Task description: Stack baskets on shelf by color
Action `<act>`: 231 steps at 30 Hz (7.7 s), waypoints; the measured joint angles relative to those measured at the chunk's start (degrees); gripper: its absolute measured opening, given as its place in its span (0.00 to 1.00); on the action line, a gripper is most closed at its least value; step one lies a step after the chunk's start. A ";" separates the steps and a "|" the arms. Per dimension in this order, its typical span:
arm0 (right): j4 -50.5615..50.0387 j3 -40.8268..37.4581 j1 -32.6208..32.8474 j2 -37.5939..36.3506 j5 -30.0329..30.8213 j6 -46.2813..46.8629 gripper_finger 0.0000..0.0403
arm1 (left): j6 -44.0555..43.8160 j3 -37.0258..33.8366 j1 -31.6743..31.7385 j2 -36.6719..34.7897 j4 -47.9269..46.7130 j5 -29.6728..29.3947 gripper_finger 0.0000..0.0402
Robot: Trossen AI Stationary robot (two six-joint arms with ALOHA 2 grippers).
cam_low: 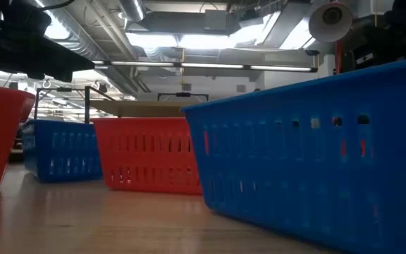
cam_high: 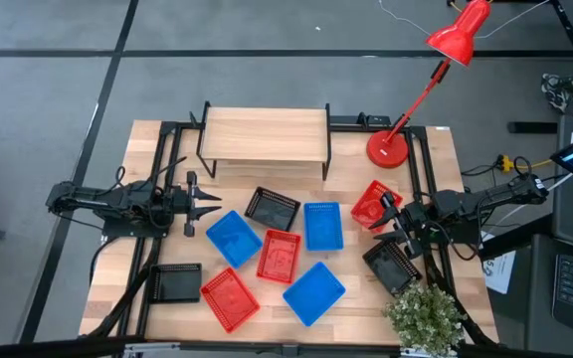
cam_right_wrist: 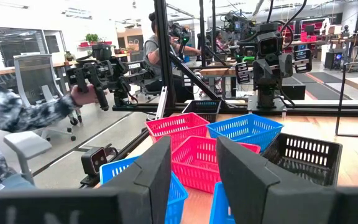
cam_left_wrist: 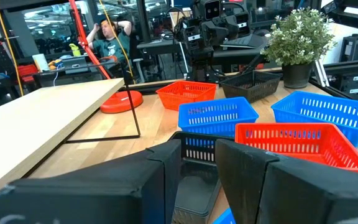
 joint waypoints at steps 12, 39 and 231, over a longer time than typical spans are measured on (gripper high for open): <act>2.72 -0.02 -0.02 0.02 0.00 -0.25 0.32 | -14.89 0.02 0.00 0.02 7.43 1.93 0.23; -48.08 42.12 0.00 33.87 21.00 22.54 0.33 | -8.30 0.04 0.00 0.02 25.14 -1.88 0.23; -94.75 81.90 -9.09 65.86 9.23 6.46 0.22 | -56.22 48.19 -15.11 79.22 -18.61 9.82 0.23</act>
